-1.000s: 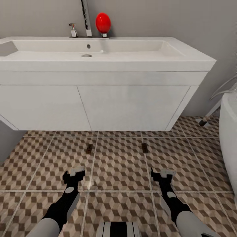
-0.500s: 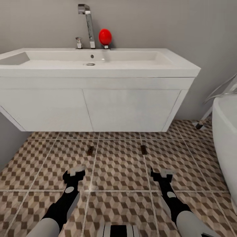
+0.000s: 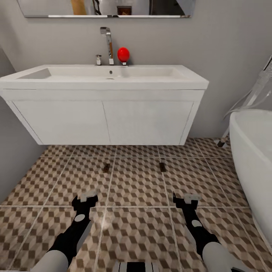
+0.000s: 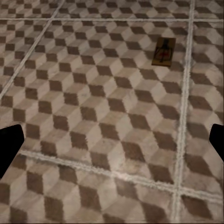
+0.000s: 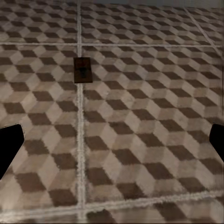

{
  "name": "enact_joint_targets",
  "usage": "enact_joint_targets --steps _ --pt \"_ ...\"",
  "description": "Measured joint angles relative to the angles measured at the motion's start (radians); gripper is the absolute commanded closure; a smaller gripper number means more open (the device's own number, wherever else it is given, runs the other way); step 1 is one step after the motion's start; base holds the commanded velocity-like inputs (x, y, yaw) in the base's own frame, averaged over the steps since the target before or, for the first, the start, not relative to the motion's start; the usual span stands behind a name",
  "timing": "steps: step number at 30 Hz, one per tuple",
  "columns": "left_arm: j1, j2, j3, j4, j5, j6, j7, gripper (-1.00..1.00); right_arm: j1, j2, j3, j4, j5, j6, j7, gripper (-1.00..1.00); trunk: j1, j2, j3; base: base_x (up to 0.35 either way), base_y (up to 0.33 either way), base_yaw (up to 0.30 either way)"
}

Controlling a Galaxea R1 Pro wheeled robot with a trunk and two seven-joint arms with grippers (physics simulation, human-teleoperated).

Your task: Take the four mousetraps from the cabinet in the bathroom and place them on the bathroom floor. Make sure all four end up on the same floor surface, and ensure that at least two of them are either under or directly next to the same bathroom sink.

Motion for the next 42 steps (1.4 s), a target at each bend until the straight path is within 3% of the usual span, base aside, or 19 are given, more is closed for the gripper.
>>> enact_joint_targets --steps 17,42 --pt "0.0 0.0 0.0 0.001 0.0 0.0 0.0 -1.0 0.0 0.0 0.0 0.0 0.001 0.0 0.0 -1.0 -0.008 0.004 0.066 -0.313 0.0 0.0" --pt "0.0 -0.008 0.0 0.001 -0.001 0.0 0.0 -1.0 0.0 0.0 0.0 0.0 0.001 -0.001 0.0 -1.0 -0.02 0.01 0.163 -0.009 0.0 0.0"
